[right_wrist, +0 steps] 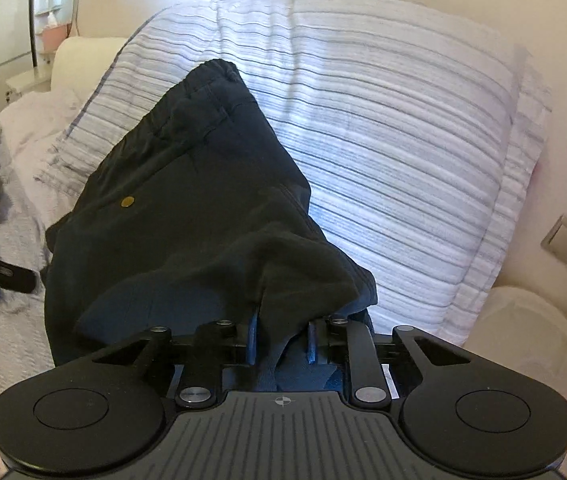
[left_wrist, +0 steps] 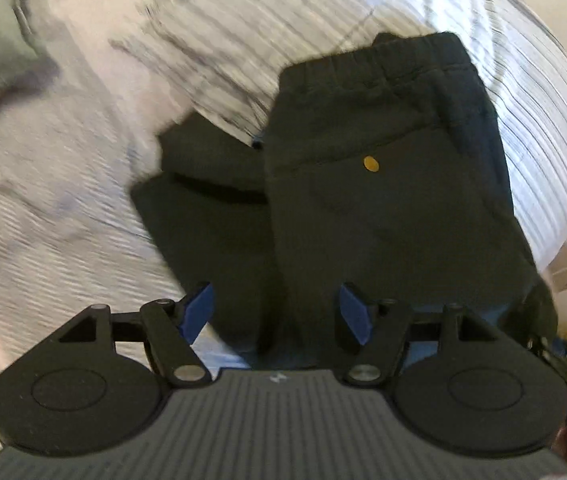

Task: Fold clothes

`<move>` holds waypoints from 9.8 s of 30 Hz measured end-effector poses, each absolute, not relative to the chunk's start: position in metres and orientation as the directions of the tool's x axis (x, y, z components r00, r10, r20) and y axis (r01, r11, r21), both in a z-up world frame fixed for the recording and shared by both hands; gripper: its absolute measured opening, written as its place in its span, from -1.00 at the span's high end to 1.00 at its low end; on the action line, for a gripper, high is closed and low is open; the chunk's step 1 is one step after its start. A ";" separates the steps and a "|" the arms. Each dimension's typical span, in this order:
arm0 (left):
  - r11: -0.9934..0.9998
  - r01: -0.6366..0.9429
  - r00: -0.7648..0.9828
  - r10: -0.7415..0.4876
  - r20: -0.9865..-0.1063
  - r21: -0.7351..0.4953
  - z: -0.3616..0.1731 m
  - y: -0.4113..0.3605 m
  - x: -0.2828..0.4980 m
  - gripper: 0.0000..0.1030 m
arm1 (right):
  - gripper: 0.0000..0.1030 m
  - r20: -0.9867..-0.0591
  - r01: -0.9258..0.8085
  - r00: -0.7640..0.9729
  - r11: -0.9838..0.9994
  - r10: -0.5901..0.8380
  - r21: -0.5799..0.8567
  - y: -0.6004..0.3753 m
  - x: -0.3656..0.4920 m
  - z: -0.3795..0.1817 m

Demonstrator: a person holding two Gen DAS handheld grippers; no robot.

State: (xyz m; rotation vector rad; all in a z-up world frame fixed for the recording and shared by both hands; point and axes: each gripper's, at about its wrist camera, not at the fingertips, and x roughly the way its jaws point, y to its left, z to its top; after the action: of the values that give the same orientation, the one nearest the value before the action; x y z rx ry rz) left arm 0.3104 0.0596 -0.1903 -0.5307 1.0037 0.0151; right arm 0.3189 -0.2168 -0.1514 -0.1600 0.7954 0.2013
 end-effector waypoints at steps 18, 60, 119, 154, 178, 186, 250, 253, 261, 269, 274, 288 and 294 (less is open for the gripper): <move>0.743 -0.288 0.815 -0.141 -0.563 -0.604 -0.127 0.107 0.222 0.80 | 0.78 -0.502 -0.589 0.671 0.803 0.546 0.087 -0.161 0.262 -0.054; 0.344 -0.937 0.121 0.457 -0.881 0.049 -0.063 0.123 -0.427 0.53 | -0.13 -0.866 -0.993 -0.036 0.080 0.500 0.088 0.040 -0.214 -0.077; 0.383 -0.920 0.155 0.560 -0.814 0.088 -0.034 0.063 -0.417 0.32 | -0.13 -0.887 -0.995 0.021 0.100 0.461 0.028 -0.007 -0.235 -0.085; 0.259 -0.962 0.058 0.500 -0.864 0.086 -0.080 0.161 -0.448 0.29 | -0.13 -0.903 -1.000 0.021 0.021 0.428 -0.013 0.106 -0.257 -0.107; -0.045 -0.997 -0.070 0.375 -0.924 0.057 -0.179 0.189 -0.461 0.23 | -0.13 -0.968 -1.000 -0.010 -0.017 0.250 0.006 0.161 -0.144 -0.204; -0.032 -0.999 -0.034 0.340 -0.940 0.025 -0.231 0.219 -0.487 0.23 | -0.13 -0.973 -0.998 0.053 0.052 0.225 -0.042 0.185 -0.135 -0.247; -0.009 -0.834 0.536 0.221 -0.815 -0.551 -0.299 0.296 -0.421 0.03 | -0.21 -0.828 -0.334 -0.027 0.776 0.560 0.535 0.062 0.189 -0.296; 0.055 -0.810 0.587 0.106 -0.803 -0.585 -0.323 0.317 -0.392 0.03 | -0.22 -0.809 -0.293 -0.038 0.768 0.587 0.570 0.066 0.206 -0.315; 0.095 -0.820 0.572 0.076 -0.817 -0.565 -0.328 0.301 -0.382 0.95 | 0.66 -0.755 -0.316 -0.147 0.693 0.639 0.648 0.080 0.195 -0.341; -0.026 -0.874 0.439 0.387 -0.811 -0.486 -0.245 0.301 -0.478 0.96 | 0.91 -0.672 -0.288 -0.094 0.626 0.735 0.725 0.075 0.173 -0.272; -0.044 -0.889 0.347 0.586 -0.732 -0.457 -0.154 0.356 -0.545 0.94 | 0.91 -0.545 -0.279 -0.114 0.500 0.831 0.820 0.112 0.135 -0.208; -0.027 -0.802 0.336 0.806 -0.487 -0.597 -0.099 0.313 -0.649 0.65 | 0.91 -0.139 -0.479 0.217 0.229 0.966 0.847 0.024 -0.018 -0.099; -0.199 -0.843 0.262 0.659 -0.705 -0.499 -0.188 0.285 -0.678 0.83 | 0.45 -0.781 -0.060 0.223 0.808 0.584 0.587 -0.078 -0.049 -0.253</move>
State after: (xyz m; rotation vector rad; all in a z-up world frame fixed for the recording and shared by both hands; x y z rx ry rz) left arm -0.6780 0.2852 -0.1881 -1.1221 0.2156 1.3770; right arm -0.0495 -0.0784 -0.2525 0.4890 1.2794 0.4694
